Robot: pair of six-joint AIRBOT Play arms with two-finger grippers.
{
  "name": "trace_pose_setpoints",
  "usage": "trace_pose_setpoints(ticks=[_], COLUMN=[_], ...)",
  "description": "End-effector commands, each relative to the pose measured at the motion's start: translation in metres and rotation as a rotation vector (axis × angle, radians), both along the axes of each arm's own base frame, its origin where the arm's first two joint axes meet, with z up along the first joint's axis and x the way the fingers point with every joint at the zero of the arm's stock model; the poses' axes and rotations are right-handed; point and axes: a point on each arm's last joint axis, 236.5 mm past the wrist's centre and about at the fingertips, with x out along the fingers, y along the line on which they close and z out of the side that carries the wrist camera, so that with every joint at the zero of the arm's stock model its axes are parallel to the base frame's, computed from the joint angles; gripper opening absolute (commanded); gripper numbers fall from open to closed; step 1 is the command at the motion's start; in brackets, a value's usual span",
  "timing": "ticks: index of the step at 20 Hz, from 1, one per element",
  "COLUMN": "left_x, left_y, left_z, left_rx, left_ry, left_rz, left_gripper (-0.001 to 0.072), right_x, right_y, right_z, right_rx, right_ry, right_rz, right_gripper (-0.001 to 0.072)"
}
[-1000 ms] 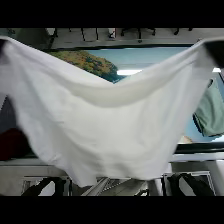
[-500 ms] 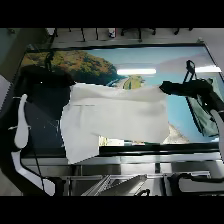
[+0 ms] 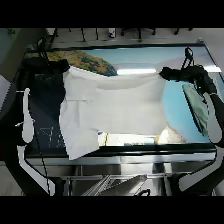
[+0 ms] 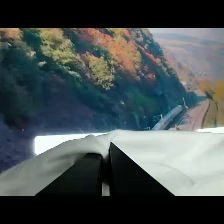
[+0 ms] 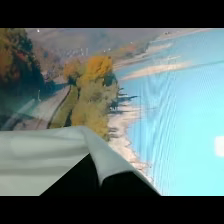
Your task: Fold the shirts.
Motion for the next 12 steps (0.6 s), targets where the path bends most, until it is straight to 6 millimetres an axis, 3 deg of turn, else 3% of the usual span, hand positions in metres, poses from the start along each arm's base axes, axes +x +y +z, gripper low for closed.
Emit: trace_pose_setpoints(ticks=[1,4,8,12], left_x=[-0.009,-0.029,-0.057,-0.069], left_y=[0.014,0.019,0.027,0.023], left_z=[0.005,-0.024,-0.048,-0.088], left_rx=[0.111,0.243,0.429,0.445], left_ry=[0.001,0.126,0.262,0.378], left_rz=[0.014,0.014,0.021,0.011], left_gripper=[0.0021,0.0021,0.0021,0.0021], right_x=[-0.004,-0.017,-0.042,-0.053], right_y=[-0.002,0.000,-0.018,-0.019], right_z=[0.002,-0.011,-0.047,-0.080], right_rx=[-0.008,-0.052,-0.165,-0.164], right_ry=[0.028,0.085,0.229,0.296], right_rz=[0.038,0.085,0.090,0.093], right_gripper=[0.0018,0.0018,0.0018,0.0018])
